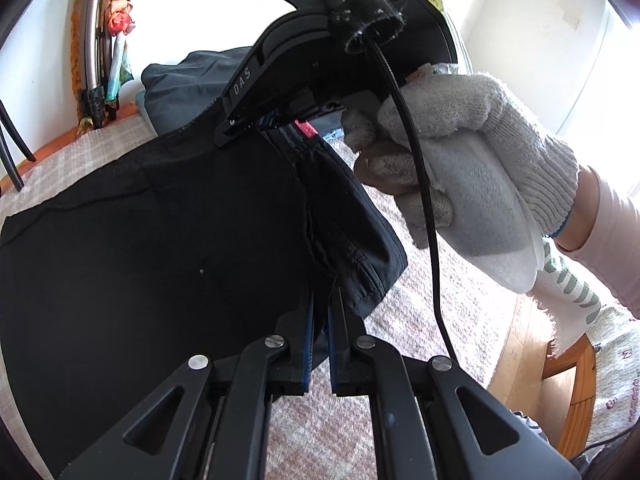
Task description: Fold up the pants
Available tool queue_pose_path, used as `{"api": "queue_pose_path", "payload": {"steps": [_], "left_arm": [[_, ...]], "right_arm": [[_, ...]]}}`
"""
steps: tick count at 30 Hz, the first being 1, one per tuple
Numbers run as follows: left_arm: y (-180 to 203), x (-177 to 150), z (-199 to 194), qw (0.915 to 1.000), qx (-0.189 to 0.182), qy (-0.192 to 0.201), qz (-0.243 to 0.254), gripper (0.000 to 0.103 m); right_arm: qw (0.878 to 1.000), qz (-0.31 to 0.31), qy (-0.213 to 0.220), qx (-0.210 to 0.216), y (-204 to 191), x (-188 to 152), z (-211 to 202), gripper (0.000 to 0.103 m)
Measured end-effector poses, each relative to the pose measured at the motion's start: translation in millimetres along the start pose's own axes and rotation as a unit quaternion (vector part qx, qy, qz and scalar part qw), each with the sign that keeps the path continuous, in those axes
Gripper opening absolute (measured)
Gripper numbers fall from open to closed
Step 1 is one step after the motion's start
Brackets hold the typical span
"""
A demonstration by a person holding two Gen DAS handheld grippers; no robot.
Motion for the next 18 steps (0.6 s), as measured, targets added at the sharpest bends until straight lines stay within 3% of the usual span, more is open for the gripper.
{"api": "queue_pose_path", "payload": {"steps": [3, 6, 8, 10, 18], "left_arm": [[1, -4, -3, 1.0000, 0.002, -0.005, 0.000, 0.003], [0, -6, -9, 0.9999, 0.008, -0.007, -0.003, 0.003], [-4, -5, -12, 0.9998, 0.015, -0.005, -0.011, 0.003], [-10, -4, -18, 0.9996, 0.023, -0.002, -0.018, 0.003], [-48, -10, -56, 0.9954, 0.082, 0.018, -0.047, 0.003]], "right_arm": [[1.000, -0.009, 0.002, -0.009, 1, 1, -5, 0.006], [0.999, -0.017, 0.017, -0.027, 3, 3, -17, 0.019], [0.999, -0.020, 0.032, -0.037, 3, 4, -27, 0.038], [0.998, -0.021, 0.047, -0.026, -1, 2, -39, 0.045], [0.998, -0.036, 0.029, 0.035, -40, -27, -49, 0.045]]}}
Point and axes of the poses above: each gripper's, at about its wrist camera, not at the fingertips, and z roughly the way its jaws point, y to its right, x to its top, the point moved 8 cm from there along z, roughly the way its jaws point, and after that the axes turned 4 degrees about y, right-handed, at the moved point
